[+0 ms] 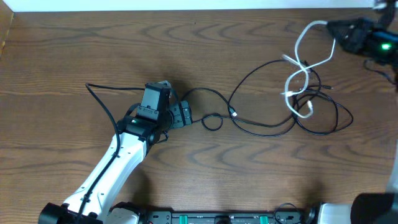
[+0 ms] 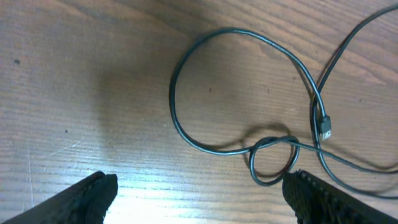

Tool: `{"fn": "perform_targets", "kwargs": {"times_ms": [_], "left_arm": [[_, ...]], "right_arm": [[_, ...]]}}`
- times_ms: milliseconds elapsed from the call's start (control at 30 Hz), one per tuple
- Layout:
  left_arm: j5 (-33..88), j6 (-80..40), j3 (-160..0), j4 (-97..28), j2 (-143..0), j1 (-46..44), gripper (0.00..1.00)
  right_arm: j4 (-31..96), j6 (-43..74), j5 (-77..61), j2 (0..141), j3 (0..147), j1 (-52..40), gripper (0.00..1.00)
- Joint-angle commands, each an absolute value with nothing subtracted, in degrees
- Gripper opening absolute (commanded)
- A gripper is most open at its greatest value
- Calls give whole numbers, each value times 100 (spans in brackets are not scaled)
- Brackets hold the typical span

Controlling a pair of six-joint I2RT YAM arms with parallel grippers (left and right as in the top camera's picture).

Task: Untangle cables
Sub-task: 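Carry the white cable off the table's right edge with the right gripper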

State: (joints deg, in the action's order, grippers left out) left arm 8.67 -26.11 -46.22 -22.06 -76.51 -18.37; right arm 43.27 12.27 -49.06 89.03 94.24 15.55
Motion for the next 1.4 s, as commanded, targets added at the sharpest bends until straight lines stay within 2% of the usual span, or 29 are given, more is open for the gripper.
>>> {"fn": "perform_targets", "kwargs": {"times_ms": [0, 167, 500, 733, 867, 1367], "left_arm": [[794, -2617, -4598, -2204, -7684, -1806, 91], [794, -2617, -4598, -2204, -7684, -1806, 91], [794, -2617, -4598, -2204, -7684, -1806, 91], [794, -2615, -4598, -2204, -7684, -1806, 91], [794, -2617, -4598, -2204, -7684, -1806, 91], [794, -2617, -4598, -2204, -7684, -1806, 91]], "right_arm": [[4405, -49, -2650, 8888, 9461, 1417, 1], [4195, -45, -1441, 8770, 9485, 1579, 1], [3684, 375, -204, 8705, 9485, 2143, 1], [3395, -432, 344, 8794, 9480, 2314, 1], [3280, -480, 996, 8954, 9480, 2449, 1], [3262, -283, 996, 9677, 9480, 3173, 1]]}}
